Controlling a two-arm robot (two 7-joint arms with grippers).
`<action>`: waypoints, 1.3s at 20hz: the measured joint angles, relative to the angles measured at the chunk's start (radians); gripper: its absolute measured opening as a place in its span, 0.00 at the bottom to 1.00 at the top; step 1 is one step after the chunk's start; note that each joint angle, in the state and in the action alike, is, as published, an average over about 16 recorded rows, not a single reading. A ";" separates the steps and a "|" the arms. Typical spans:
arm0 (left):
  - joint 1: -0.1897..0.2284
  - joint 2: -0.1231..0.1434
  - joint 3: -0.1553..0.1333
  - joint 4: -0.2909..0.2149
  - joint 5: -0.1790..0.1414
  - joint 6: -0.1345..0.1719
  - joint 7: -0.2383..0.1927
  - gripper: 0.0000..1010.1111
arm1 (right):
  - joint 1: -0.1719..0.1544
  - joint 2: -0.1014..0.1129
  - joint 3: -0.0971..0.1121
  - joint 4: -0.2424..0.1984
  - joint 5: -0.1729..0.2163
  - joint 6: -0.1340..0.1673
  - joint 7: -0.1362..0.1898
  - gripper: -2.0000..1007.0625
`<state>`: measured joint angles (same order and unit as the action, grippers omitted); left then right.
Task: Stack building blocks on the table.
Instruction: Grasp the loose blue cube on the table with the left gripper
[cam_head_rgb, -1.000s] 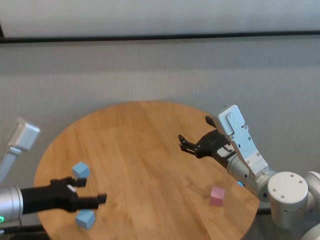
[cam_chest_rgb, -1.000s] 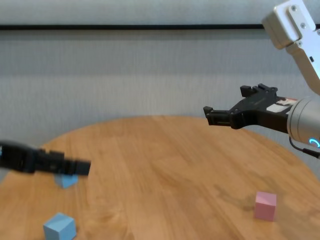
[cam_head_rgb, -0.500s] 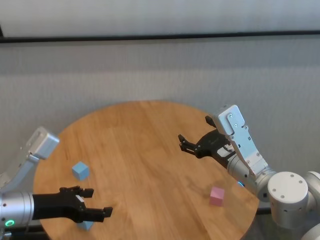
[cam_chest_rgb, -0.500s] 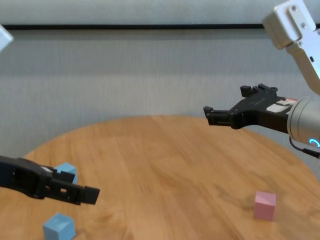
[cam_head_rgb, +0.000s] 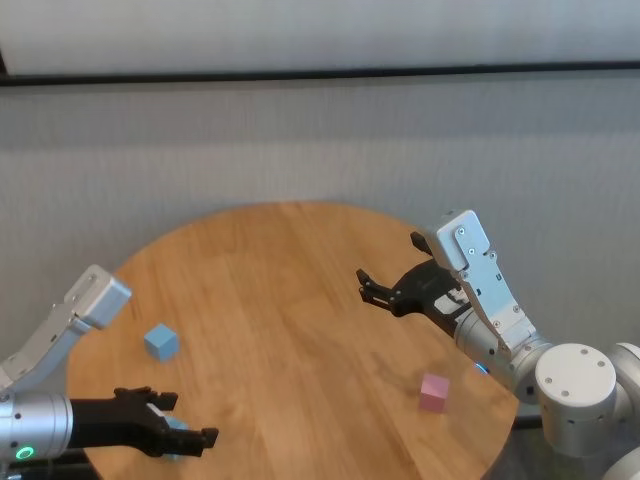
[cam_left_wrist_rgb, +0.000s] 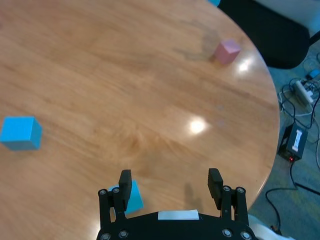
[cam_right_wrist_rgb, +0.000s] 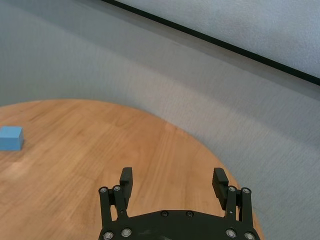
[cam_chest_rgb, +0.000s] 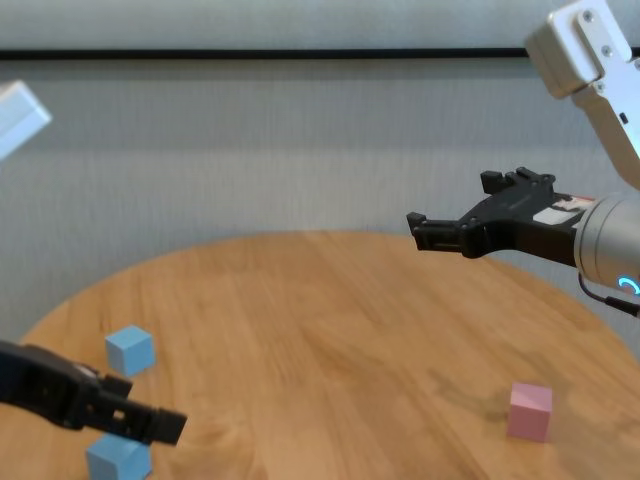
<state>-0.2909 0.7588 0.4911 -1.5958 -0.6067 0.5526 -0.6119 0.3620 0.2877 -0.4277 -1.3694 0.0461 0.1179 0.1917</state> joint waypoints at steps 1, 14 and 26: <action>-0.002 0.001 0.004 -0.001 0.002 0.007 0.007 0.99 | 0.000 0.000 0.000 0.000 0.000 0.000 0.000 1.00; -0.046 0.014 0.073 -0.012 0.061 0.041 0.056 0.99 | 0.000 0.000 0.000 0.000 0.000 0.000 0.000 1.00; -0.084 -0.003 0.094 0.007 0.049 0.151 0.093 0.99 | 0.000 0.000 0.000 0.000 0.000 0.000 0.000 1.00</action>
<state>-0.3747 0.7554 0.5856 -1.5892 -0.5577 0.7038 -0.5193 0.3620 0.2877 -0.4277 -1.3694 0.0461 0.1179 0.1917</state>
